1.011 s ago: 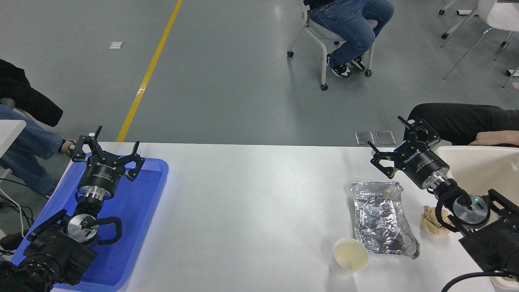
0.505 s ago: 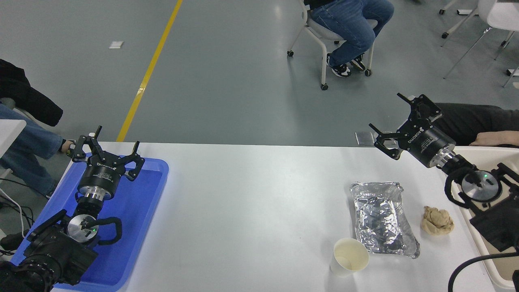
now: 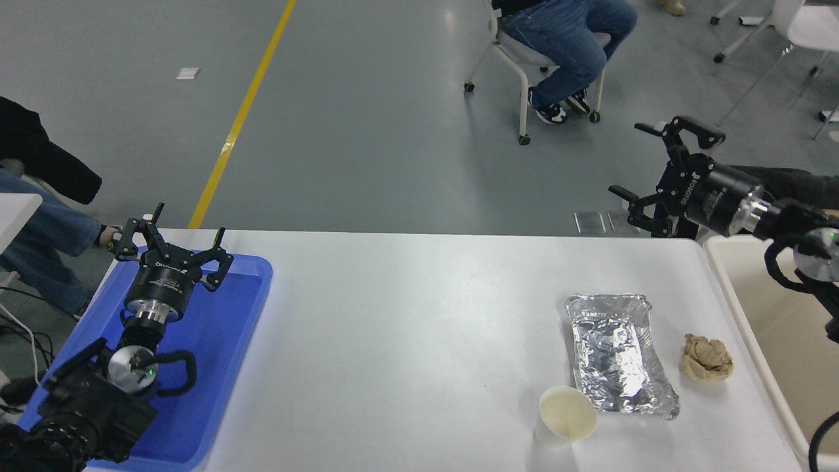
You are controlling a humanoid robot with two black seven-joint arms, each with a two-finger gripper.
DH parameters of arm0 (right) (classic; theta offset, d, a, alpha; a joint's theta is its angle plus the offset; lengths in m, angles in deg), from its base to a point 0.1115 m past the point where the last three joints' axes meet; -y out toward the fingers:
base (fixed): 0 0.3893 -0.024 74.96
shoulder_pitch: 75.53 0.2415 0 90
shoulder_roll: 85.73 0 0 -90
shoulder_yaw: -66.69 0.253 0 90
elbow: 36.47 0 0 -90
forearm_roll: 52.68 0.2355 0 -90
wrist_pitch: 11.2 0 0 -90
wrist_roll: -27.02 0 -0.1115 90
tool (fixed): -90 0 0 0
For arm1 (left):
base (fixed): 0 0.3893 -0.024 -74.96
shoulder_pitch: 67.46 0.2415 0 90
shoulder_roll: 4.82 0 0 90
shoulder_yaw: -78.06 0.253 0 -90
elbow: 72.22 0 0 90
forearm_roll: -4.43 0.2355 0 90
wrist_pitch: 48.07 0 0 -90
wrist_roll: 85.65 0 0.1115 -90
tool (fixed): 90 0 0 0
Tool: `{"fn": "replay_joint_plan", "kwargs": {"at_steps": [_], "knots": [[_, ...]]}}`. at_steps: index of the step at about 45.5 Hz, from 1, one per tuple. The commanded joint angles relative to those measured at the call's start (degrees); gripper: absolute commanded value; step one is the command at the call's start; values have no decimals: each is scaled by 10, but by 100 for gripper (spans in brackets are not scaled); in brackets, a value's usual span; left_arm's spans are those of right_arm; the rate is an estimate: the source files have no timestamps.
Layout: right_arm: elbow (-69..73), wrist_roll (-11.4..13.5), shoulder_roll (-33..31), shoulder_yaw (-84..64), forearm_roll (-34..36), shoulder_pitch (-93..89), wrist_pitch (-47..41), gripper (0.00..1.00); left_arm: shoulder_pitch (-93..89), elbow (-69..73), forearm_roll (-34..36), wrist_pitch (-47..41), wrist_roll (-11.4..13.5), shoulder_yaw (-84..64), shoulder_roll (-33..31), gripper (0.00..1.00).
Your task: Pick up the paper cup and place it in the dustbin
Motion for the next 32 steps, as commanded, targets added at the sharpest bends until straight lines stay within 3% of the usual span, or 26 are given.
{"fn": "replay_joint_plan", "kwargs": {"at_steps": [1,10,18,32], "knots": [[53,-3,-53,-282,-10,174,0,100,-1,-1,0,0,0,0,0,100],[100,-3,-47,-451,-54,314,0,100,-1,-1,0,0,0,0,-1,100],[167,-3,-29,-557,-147,420,0,100,-1,-1,1,0,0,0,0,100],[216,-2,83,-742,-203,584,-8,100,0,-1,0,0,0,0,0,100]]}}
